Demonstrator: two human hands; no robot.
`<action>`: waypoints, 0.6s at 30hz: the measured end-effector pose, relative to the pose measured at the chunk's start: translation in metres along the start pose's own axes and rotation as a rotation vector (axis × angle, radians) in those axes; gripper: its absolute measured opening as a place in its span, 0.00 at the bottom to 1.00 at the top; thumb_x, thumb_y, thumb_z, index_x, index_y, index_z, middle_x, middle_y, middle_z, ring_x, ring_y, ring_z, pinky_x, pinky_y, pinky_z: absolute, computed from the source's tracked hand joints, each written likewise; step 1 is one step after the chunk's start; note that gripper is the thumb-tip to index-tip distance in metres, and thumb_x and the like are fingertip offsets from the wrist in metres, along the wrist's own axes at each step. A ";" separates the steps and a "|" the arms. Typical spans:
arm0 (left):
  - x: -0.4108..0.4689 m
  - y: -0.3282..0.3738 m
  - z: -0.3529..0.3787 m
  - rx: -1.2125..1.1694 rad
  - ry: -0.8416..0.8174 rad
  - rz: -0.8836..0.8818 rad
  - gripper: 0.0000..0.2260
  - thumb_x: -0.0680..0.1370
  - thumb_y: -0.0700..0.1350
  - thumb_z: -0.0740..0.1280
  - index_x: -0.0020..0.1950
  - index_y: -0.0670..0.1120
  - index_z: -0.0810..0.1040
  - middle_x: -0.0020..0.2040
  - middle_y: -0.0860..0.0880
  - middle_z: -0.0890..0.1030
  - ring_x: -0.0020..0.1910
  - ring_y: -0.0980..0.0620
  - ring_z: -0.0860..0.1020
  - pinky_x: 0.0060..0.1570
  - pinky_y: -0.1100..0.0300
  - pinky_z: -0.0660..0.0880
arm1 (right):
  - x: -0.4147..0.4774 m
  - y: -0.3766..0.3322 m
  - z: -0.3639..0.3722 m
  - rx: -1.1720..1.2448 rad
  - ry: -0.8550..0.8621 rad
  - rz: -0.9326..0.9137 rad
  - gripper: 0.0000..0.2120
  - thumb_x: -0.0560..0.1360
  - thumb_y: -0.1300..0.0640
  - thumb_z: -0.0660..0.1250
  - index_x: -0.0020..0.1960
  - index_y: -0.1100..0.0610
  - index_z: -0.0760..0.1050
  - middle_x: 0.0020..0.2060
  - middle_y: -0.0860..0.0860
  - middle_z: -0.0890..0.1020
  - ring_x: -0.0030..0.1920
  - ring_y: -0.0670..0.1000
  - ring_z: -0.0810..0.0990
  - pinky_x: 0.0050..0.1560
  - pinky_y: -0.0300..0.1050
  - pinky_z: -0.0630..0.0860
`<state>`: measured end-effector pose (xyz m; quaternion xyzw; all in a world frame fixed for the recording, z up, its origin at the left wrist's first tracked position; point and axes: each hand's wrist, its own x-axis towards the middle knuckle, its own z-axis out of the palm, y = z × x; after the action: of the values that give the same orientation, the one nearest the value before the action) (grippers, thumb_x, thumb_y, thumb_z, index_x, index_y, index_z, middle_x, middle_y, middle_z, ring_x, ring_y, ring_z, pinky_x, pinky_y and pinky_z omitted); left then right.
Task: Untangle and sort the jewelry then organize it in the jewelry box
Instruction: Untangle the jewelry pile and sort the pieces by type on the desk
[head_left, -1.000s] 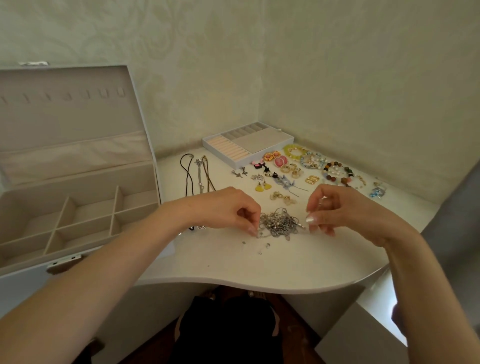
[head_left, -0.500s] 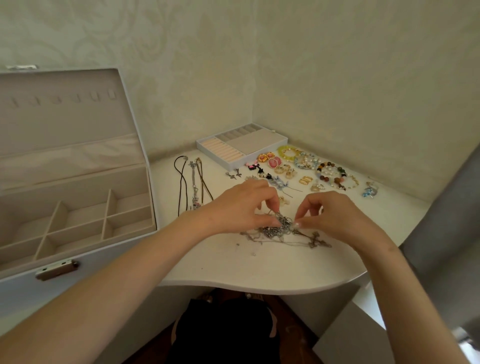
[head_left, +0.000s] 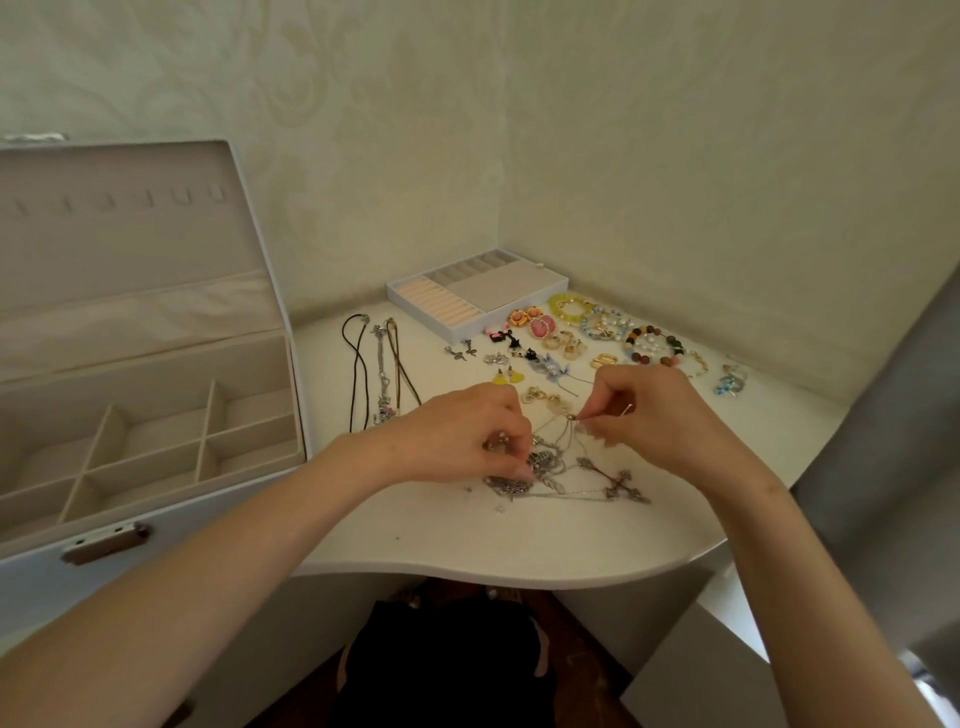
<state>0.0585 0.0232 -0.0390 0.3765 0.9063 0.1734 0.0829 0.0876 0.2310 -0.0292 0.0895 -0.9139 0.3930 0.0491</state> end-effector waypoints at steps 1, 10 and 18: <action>0.000 0.000 0.000 -0.030 0.031 -0.001 0.05 0.74 0.55 0.69 0.42 0.55 0.76 0.48 0.57 0.71 0.48 0.58 0.70 0.50 0.60 0.70 | 0.000 0.000 -0.001 0.051 0.010 -0.008 0.07 0.68 0.68 0.74 0.35 0.59 0.79 0.32 0.51 0.82 0.34 0.49 0.82 0.40 0.40 0.80; 0.016 0.014 -0.003 -0.549 0.325 -0.133 0.08 0.76 0.41 0.68 0.52 0.48 0.72 0.48 0.52 0.81 0.41 0.58 0.78 0.46 0.64 0.73 | -0.003 -0.005 -0.006 0.169 0.102 -0.223 0.14 0.66 0.75 0.72 0.35 0.55 0.83 0.34 0.50 0.82 0.34 0.48 0.82 0.42 0.44 0.80; 0.011 0.019 -0.013 -0.758 0.250 -0.111 0.04 0.78 0.37 0.65 0.51 0.42 0.79 0.37 0.50 0.83 0.32 0.63 0.75 0.34 0.72 0.70 | -0.005 -0.008 -0.004 0.193 0.200 -0.177 0.19 0.67 0.75 0.72 0.38 0.50 0.77 0.28 0.49 0.79 0.31 0.49 0.80 0.38 0.41 0.79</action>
<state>0.0591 0.0404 -0.0206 0.2455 0.8001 0.5352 0.1145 0.0945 0.2293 -0.0212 0.1344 -0.8509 0.4801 0.1656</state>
